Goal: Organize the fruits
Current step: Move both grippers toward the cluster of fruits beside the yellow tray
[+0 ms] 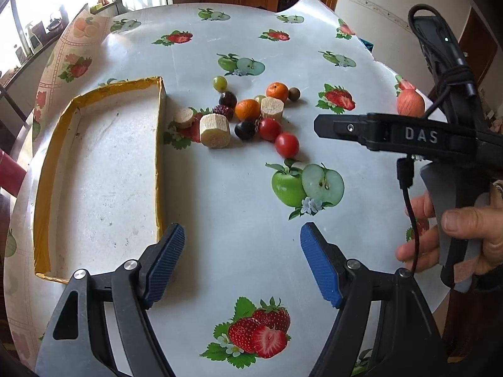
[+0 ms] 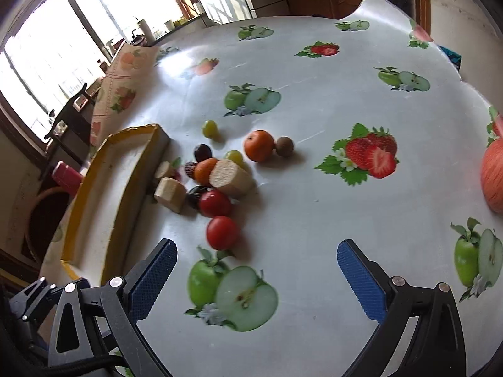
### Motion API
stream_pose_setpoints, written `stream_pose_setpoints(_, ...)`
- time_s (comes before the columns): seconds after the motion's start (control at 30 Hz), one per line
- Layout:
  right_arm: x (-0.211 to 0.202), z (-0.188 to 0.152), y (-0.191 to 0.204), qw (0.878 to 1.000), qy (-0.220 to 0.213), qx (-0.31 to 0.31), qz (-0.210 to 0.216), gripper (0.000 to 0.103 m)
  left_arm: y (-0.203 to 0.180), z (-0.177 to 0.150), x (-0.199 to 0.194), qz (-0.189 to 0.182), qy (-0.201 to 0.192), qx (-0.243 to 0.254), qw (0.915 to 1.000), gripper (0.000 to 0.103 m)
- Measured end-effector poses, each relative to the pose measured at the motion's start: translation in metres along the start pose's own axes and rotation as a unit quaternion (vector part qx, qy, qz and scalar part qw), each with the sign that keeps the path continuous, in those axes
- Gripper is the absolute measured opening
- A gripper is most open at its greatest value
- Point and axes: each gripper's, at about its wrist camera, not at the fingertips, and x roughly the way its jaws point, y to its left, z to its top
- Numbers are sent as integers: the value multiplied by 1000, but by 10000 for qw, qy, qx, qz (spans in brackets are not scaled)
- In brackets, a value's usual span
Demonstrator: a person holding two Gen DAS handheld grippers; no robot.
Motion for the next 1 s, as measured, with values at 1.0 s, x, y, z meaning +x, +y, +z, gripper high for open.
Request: stream_pose_setpoints(1.0, -66, 6, 87, 9763, -479, -2093, -278, 103, 14, 19, -32, 510, -337, 0, 9981, 76)
